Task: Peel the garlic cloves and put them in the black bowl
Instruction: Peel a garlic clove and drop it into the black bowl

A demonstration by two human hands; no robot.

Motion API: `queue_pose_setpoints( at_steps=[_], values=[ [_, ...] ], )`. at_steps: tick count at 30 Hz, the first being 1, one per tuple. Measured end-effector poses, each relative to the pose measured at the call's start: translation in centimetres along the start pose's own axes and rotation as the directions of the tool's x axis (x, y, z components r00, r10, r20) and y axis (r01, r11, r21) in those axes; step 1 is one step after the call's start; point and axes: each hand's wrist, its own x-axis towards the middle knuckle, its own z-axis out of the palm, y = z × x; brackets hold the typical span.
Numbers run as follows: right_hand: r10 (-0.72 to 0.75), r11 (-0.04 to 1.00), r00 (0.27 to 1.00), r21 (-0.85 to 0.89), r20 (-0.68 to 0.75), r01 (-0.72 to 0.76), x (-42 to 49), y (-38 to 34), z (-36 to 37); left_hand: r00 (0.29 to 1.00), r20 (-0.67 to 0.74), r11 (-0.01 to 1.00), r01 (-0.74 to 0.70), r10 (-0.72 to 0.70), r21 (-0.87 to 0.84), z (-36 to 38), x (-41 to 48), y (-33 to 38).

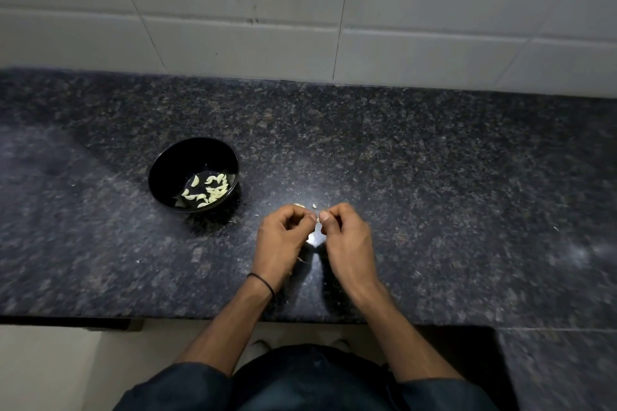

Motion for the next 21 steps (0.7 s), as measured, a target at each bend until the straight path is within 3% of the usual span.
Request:
queue_pose_setpoints(
  at_steps=[5, 13, 21],
  values=[
    [-0.080, 0.997, 0.996, -0.022, 0.039, 0.080, 0.4, 0.5, -0.5, 0.995, 0.082, 0.998, 0.061, -0.063, 0.027, -0.6, 0.1, 0.5],
    [-0.045, 0.993, 0.982, 0.117, 0.184, 0.024, 1.2, 0.9, -1.2, 0.979, 0.173, 0.994, 0.102, -0.108, 0.046, -1.1, 0.2, 0.8],
    [0.033, 0.970, 0.976, 0.227, 0.216, -0.083, 1.4, 1.4, -1.2, 0.965, 0.207, 0.987, 0.162, -0.159, 0.004, -0.8, 0.2, 0.4]
  ],
)
